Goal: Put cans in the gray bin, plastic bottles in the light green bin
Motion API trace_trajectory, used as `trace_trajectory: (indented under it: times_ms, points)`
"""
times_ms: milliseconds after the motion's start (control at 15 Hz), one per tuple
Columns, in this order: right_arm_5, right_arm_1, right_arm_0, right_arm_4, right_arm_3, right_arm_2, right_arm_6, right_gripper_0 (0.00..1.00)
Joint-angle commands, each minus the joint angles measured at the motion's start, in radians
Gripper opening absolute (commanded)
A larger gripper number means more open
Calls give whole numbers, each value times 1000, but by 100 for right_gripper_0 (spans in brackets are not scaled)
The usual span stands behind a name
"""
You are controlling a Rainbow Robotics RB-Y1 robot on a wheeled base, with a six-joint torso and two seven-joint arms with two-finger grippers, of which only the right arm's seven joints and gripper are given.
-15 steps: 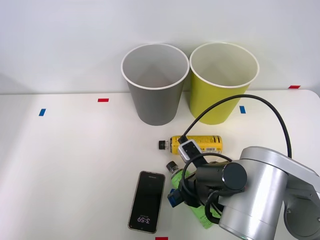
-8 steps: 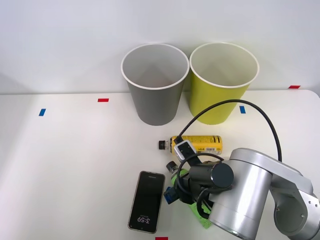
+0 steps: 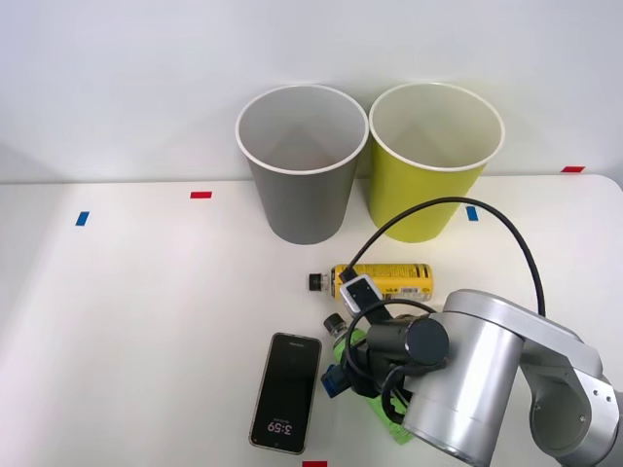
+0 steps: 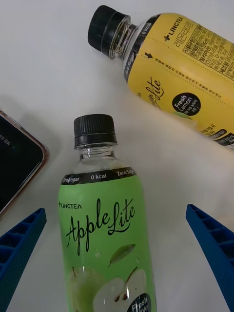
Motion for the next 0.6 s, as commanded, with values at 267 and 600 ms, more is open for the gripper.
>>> trace_trajectory:
  times_ms: [267, 600]
  points:
    - [-36, 44, -9, 9, 77, 9, 17, 100]
    - [-55, 41, -13, 41, 100, 37, 20, 100]
